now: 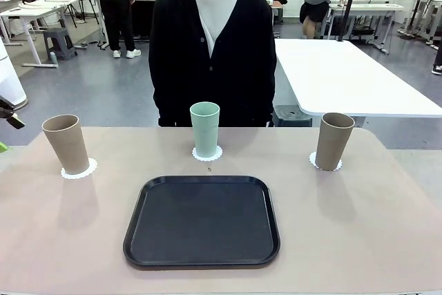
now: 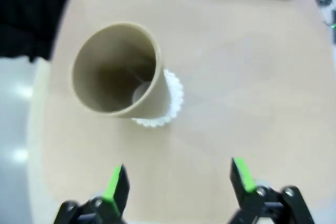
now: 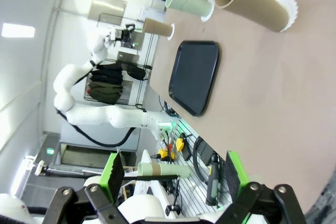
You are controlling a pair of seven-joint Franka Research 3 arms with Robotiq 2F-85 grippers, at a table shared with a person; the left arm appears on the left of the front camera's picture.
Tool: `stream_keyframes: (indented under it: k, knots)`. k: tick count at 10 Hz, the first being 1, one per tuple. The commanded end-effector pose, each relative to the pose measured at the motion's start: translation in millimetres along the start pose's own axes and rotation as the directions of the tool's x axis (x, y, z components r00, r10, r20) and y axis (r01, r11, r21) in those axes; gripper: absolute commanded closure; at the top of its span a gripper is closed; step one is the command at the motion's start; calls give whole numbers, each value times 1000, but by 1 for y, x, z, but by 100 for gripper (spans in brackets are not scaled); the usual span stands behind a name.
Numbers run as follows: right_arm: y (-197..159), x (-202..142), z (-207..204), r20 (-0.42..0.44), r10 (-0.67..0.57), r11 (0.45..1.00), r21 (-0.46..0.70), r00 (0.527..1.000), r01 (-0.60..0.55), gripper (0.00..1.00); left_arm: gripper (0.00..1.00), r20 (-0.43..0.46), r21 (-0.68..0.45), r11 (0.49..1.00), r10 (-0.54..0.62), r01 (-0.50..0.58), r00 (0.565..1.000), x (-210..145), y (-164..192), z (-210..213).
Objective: Place coasters on the table and set cups on them.
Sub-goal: Take one Reusable plastic cup from the Flat Tray and place it on a coaster set by the human.
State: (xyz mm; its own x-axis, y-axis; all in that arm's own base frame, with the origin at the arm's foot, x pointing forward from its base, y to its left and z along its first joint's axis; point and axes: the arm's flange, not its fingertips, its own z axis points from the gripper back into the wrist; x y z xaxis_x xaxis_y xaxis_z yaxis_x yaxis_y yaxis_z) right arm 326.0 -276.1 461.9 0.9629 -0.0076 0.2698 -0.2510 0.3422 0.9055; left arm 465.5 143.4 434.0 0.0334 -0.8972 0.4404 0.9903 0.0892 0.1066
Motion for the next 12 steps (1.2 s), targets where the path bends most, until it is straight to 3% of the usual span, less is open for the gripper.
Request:
stream_keyframes:
  k: [1, 3, 7, 9, 10, 12]
  knots:
    - [1, -2, 2, -9, 0, 1000, -6, 1000, 0, 0, 0, -137, 3, 988, 156, -157, 978, 45, -35, 0]
    - [1, -2, 2, -9, 0, 1000, -6, 1000, 0, 0, 0, -239, 82, 946, 324, -313, 916, 88, -63, 22]
    - [1, -2, 2, -9, 0, 1000, -6, 1000, 0, 0, 0, -268, 103, 859, 509, -501, 818, 136, -87, 41]
    - [1, -2, 2, -9, 0, 1000, -6, 1000, 0, 0, 0, -193, 76, 861, 508, -503, 840, 138, -86, 40]
    - [1, -2, 2, -9, 0, 1000, -6, 1000, 0, 0, 0, -250, 100, 862, 505, -497, 826, 138, -92, 41]
    - [1, -2, 2, -9, 0, 1000, -6, 1000, 0, 0, 0, -250, 100, 862, 505, -497, 826, 138, -92, 41]
